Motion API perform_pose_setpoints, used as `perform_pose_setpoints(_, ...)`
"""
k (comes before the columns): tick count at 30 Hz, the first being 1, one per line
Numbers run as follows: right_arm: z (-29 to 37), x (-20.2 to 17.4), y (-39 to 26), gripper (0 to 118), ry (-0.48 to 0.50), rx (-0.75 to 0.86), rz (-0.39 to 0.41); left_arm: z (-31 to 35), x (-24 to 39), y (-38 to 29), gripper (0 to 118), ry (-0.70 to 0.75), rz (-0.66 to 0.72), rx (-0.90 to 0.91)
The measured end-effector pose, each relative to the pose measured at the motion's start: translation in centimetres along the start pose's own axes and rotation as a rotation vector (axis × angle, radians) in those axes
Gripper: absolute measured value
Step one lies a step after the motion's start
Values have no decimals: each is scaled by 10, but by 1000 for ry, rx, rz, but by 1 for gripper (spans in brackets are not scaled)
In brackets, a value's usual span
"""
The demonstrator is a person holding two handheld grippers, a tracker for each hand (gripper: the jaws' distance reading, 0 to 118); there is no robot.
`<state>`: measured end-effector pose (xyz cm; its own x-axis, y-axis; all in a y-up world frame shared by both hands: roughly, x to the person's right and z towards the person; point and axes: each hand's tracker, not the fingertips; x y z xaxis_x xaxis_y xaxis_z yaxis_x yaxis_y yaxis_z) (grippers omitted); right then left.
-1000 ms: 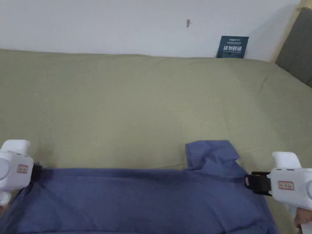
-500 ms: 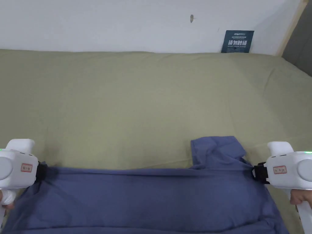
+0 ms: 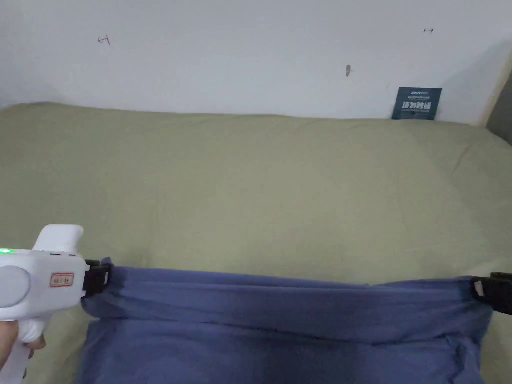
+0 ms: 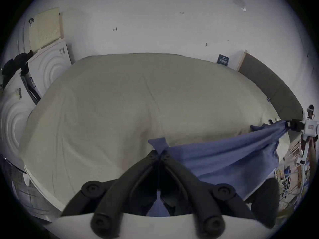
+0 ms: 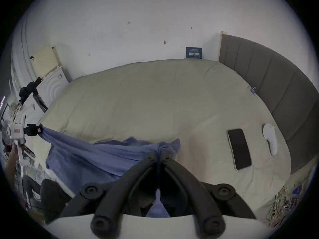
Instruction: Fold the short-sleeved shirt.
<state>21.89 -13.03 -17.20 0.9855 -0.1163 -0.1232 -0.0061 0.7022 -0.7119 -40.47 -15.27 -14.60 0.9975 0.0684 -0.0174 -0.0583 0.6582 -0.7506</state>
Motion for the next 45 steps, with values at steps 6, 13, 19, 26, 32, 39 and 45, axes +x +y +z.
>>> perform_pose_setpoints(6,39,-2,-72,0,5,0,27,35,-3,-67,2,-22,-53,38)
perform_pose_setpoints(13,32,2,-136,1,13,-90,8,11,-19,-131,4,-28,-33,-19)
perform_pose_setpoints(19,20,5,-148,101,-10,-101,-17,5,-23,-146,111,-23,30,3)
perform_pose_setpoints(26,59,-40,-115,103,-57,172,32,83,22,-112,103,52,49,242)
perform_pose_setpoints(32,91,-112,-113,0,-150,444,42,103,56,-112,0,133,-35,395)
perform_pose_setpoints(39,101,-145,-120,0,-188,543,83,122,49,-120,0,158,-9,481)
perform_pose_setpoints(45,103,-153,-117,0,-185,559,82,85,-20,-96,0,-68,222,191)
